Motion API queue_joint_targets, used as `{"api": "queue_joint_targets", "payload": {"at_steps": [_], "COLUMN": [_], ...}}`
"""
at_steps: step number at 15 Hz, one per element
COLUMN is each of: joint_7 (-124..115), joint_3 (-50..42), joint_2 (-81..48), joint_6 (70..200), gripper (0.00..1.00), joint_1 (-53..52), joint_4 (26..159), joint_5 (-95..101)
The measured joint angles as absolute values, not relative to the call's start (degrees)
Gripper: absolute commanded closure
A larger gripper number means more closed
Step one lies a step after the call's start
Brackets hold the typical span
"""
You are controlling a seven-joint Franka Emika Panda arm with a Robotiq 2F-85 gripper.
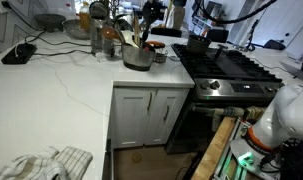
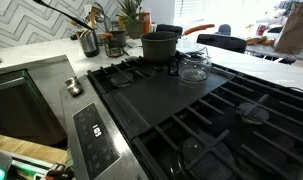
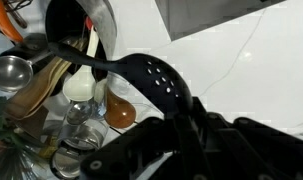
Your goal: Remove the black slotted ladle from the holder and put it on top of the black pot
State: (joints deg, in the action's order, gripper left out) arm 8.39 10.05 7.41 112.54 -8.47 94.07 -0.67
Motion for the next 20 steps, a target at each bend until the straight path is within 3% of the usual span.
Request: {"api": "queue_joint_targets", "payload": {"at_steps": [11,20], "joint_7": [-6.87,-19.75], "joint_3": [14.02,12.60], "joint_2": [12.77,15.40], "joint_6": [119.45,122.11], "gripper": [0.98,0.98], "joint_1": [-9.00,-1.43], "joint_4": [101.00,103.81], "joint_5": [18.01,38.00]}}
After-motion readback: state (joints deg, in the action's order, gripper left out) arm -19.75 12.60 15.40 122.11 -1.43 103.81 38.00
